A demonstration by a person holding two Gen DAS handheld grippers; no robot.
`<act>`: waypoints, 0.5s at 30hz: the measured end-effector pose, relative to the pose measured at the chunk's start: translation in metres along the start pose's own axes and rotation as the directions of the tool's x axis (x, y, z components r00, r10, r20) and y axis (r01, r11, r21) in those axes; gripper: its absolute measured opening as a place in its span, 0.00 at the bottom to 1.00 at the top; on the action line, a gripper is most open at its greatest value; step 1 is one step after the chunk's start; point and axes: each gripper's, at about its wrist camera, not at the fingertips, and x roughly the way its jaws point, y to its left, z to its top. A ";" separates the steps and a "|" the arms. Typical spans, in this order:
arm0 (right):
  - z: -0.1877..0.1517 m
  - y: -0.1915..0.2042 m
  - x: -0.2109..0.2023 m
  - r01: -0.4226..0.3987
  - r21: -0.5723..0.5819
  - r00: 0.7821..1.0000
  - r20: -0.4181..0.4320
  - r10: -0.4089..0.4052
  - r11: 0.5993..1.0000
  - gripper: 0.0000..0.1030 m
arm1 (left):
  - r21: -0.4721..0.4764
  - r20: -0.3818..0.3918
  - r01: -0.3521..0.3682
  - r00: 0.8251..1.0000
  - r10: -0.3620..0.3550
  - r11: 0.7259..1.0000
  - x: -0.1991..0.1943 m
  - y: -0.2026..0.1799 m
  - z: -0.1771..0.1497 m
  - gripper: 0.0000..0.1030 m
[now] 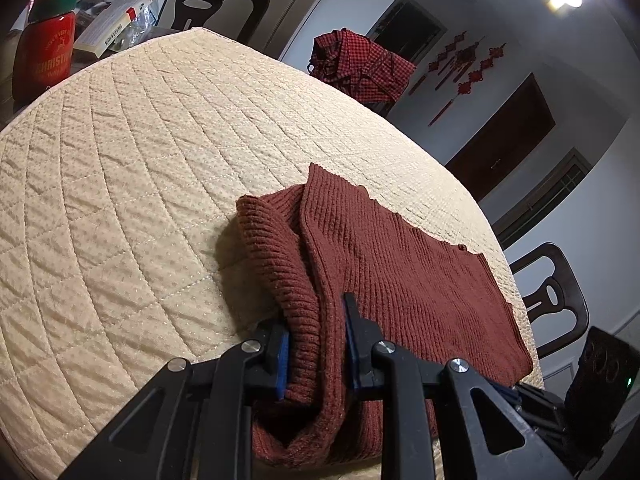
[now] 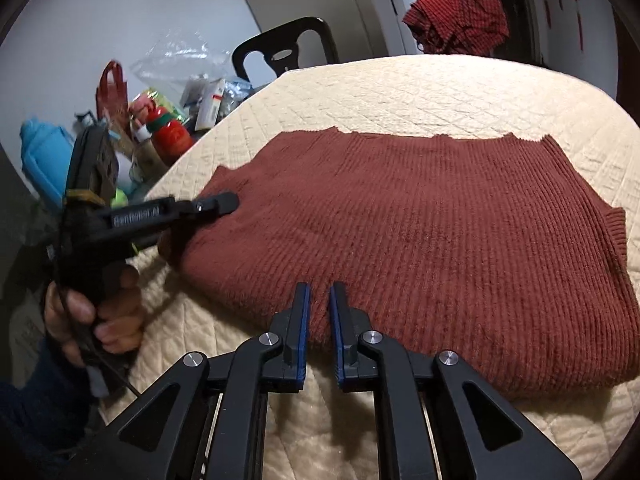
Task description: Fold small clothes
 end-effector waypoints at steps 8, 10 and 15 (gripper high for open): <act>-0.004 -0.007 -0.009 -0.022 0.027 1.000 0.002 0.022 0.999 0.06 | -0.032 0.025 0.125 0.992 -0.124 0.992 -0.019 -0.008 0.013 0.19; -0.002 -0.013 -0.020 -0.013 0.037 0.999 0.037 0.012 0.999 0.06 | -0.013 0.036 0.155 0.987 -0.155 0.988 -0.026 -0.022 0.019 0.18; 0.000 -0.040 -0.044 0.045 0.089 0.995 0.090 -0.053 0.995 0.06 | 0.070 0.046 0.227 0.972 -0.231 0.971 -0.034 -0.069 0.034 0.17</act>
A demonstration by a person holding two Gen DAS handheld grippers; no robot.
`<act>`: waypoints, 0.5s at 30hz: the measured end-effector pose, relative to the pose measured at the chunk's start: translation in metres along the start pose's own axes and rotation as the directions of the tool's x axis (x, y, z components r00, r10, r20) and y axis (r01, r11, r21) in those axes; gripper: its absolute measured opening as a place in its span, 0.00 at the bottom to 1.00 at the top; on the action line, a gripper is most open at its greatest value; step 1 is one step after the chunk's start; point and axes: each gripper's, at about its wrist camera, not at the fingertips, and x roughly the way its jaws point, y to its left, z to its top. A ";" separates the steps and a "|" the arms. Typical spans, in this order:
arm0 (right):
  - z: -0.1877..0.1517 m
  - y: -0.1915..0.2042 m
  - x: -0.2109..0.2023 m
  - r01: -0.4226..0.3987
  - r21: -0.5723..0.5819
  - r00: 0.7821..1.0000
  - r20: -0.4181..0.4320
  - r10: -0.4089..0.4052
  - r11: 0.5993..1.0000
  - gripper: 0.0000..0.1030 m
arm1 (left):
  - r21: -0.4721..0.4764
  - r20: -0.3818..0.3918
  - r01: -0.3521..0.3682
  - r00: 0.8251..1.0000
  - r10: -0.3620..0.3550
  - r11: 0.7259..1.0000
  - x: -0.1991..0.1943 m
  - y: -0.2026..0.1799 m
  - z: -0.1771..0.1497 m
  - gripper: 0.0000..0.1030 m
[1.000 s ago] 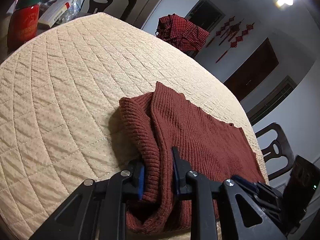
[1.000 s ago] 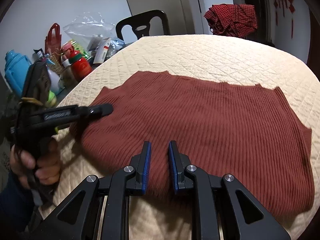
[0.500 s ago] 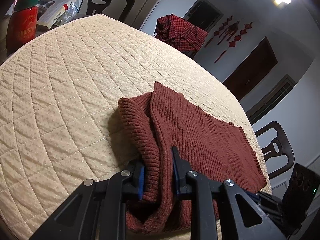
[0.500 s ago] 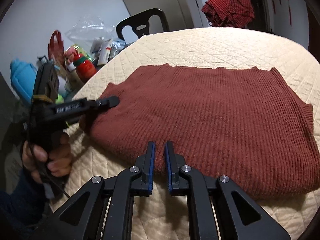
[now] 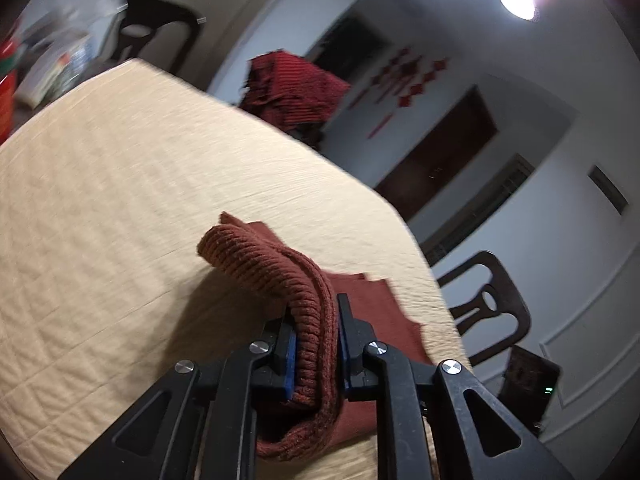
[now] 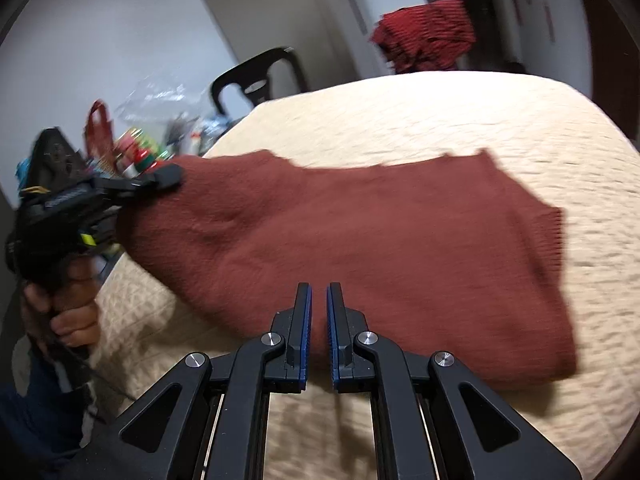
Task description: Fold small clothes
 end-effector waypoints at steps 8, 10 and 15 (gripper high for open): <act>-0.007 -0.045 -0.028 0.078 0.110 0.996 0.040 -0.083 0.991 0.06 | 0.083 -0.077 0.127 0.990 -0.121 0.988 0.047 -0.066 0.008 0.16; -0.009 -0.051 -0.029 0.077 0.131 0.996 0.037 -0.082 0.988 0.06 | 0.099 -0.126 0.145 0.983 -0.132 0.984 0.069 -0.077 0.002 0.16; -0.013 -0.063 -0.029 0.052 0.177 0.998 0.029 -0.058 0.983 0.08 | 0.115 -0.295 0.152 0.949 -0.112 0.982 0.123 -0.085 -0.024 0.16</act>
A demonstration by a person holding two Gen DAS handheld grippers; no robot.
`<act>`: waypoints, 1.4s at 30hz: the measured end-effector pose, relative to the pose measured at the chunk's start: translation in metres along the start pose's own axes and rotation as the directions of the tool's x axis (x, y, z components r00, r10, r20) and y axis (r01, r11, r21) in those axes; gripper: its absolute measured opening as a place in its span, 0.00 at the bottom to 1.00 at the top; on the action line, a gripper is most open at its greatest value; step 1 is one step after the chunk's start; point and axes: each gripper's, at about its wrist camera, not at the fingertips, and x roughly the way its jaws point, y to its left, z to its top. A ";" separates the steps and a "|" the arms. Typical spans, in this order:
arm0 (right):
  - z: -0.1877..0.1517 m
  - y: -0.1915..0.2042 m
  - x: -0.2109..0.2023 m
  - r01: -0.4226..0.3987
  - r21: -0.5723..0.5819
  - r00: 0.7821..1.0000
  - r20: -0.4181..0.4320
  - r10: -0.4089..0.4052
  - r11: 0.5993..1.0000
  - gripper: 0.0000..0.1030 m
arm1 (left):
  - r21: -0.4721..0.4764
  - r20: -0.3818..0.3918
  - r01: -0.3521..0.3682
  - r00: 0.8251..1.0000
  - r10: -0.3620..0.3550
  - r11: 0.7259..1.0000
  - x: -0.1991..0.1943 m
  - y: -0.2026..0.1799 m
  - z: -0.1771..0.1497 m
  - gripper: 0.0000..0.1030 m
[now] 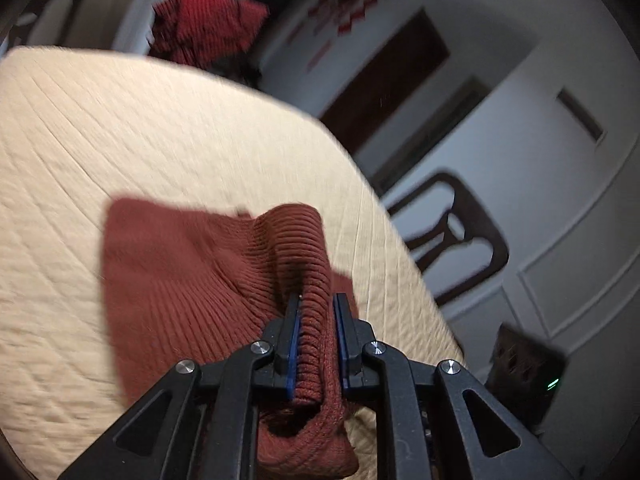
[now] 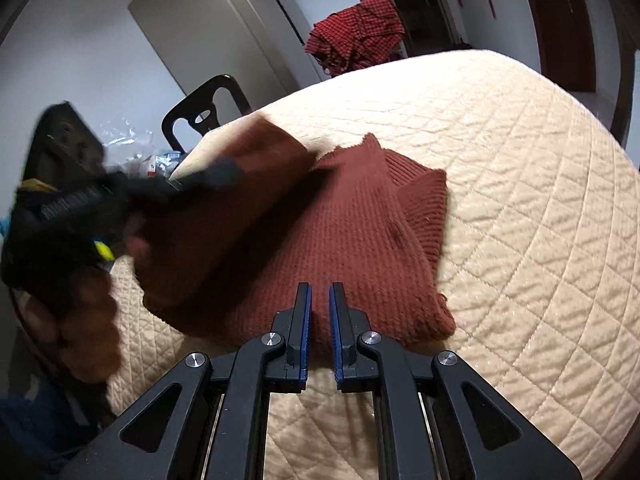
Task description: Fold small clothes
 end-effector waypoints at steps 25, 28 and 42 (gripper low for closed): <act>0.026 -0.041 0.038 -0.394 0.418 0.896 -0.025 0.444 0.819 0.56 | 0.077 0.121 -0.277 0.956 0.267 0.958 -0.048 0.035 -0.031 0.33; 0.031 -0.041 0.044 -0.417 0.447 0.877 -0.031 0.480 0.791 0.56 | 0.076 0.124 -0.271 0.957 0.261 0.959 -0.048 0.036 -0.033 0.33; 0.040 -0.012 0.053 -0.306 0.322 0.918 -0.150 0.367 0.896 0.45 | 0.074 0.134 -0.266 0.958 0.255 0.961 -0.046 0.037 -0.036 0.34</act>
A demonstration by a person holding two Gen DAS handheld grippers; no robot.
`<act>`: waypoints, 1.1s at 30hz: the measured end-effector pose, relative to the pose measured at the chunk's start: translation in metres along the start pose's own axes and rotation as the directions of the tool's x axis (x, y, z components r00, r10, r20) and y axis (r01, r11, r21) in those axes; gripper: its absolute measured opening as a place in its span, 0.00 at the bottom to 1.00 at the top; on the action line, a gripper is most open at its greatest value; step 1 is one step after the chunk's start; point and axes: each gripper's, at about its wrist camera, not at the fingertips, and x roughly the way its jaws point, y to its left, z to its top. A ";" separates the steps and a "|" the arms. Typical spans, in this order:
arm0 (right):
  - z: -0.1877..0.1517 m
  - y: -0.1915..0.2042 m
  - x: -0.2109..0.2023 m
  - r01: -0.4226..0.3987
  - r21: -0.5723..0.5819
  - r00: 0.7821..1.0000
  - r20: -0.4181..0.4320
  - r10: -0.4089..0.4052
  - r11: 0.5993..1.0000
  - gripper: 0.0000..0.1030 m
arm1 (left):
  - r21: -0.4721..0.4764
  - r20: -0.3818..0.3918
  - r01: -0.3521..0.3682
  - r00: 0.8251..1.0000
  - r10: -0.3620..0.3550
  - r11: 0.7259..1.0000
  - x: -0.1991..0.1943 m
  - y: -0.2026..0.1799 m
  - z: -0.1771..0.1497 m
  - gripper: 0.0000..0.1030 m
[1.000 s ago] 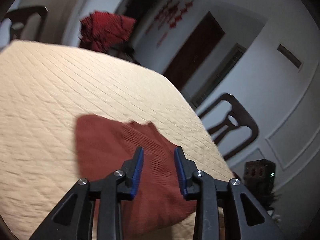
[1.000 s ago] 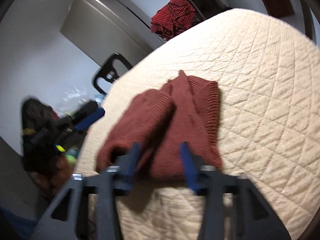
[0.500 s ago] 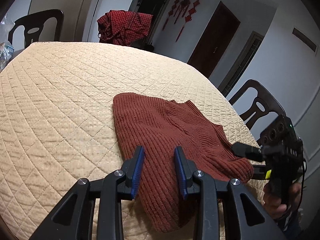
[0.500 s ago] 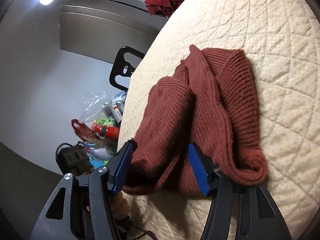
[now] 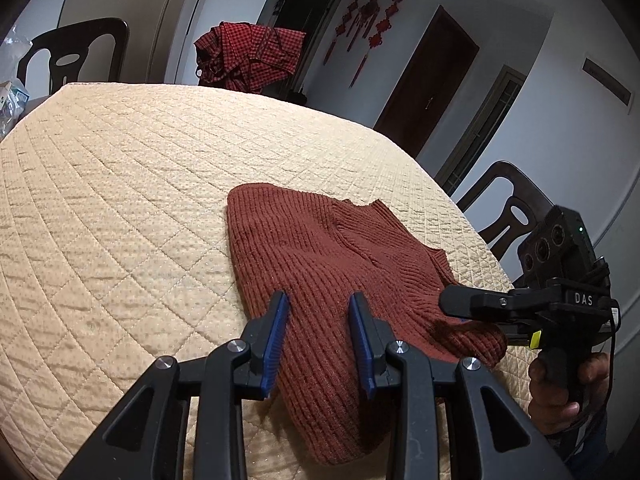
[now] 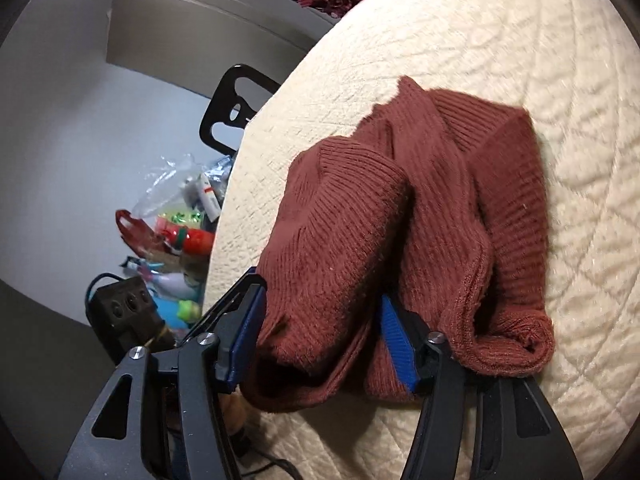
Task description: Fold small clothes
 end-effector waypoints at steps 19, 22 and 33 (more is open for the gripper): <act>0.010 0.000 -0.058 0.175 -0.157 0.975 0.163 -0.149 0.972 0.13 | 0.130 -0.012 0.046 0.999 -0.045 0.990 0.011 -0.044 0.015 0.34; 0.011 -0.032 -0.051 0.200 -0.088 0.974 0.128 -0.188 0.976 0.12 | 0.153 -0.032 0.058 0.998 -0.054 0.987 0.019 -0.049 0.012 0.34; 0.015 -0.013 -0.076 0.190 -0.152 0.963 0.222 -0.154 0.970 0.12 | 0.150 -0.027 0.051 0.999 -0.047 0.987 0.017 -0.051 0.014 0.34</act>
